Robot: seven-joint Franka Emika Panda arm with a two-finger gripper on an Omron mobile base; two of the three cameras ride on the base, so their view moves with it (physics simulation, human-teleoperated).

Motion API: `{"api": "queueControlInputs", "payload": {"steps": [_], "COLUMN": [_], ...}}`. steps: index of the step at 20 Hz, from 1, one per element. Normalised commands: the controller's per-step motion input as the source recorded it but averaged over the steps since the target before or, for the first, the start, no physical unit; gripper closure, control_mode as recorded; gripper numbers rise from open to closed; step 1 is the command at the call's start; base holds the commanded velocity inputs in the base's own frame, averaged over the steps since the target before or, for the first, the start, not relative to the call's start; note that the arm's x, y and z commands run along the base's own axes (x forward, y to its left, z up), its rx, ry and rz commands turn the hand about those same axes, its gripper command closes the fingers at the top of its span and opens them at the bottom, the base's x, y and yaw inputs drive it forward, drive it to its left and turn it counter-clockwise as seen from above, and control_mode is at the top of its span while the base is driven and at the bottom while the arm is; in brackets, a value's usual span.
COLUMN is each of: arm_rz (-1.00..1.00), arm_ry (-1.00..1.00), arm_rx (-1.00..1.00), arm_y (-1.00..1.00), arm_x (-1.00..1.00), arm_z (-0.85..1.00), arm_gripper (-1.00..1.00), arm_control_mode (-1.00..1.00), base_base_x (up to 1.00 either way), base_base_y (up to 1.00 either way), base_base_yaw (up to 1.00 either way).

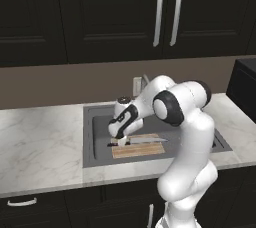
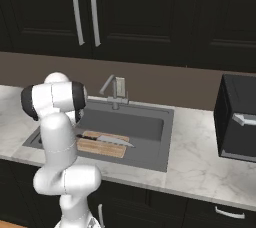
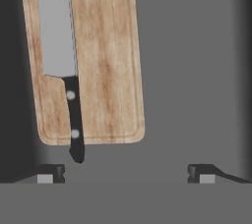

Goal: Move the cutting board and knife to the sink. Then move spray from the cabinet to the counter.

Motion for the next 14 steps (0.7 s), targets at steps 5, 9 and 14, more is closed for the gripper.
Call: {"api": "queueControlInputs", "payload": {"steps": [5,9,14], "arm_rz": [-0.08,-0.06,0.0], "arm_ry": [0.0,0.0,0.0], "arm_rx": [0.0,0.0,0.0], "arm_y": [0.0,0.0,0.0], "arm_x": [-0.38,-0.43,-0.44], "arm_z": [0.52,0.47,0.51], "arm_gripper": [-1.0,-1.0,-1.0], "arm_control_mode": [-1.0,-1.0,-1.0], "base_base_x": [0.0,0.0,0.0], "base_base_y": [0.0,0.0,0.0], "base_base_yaw": [0.0,0.0,0.0]}}
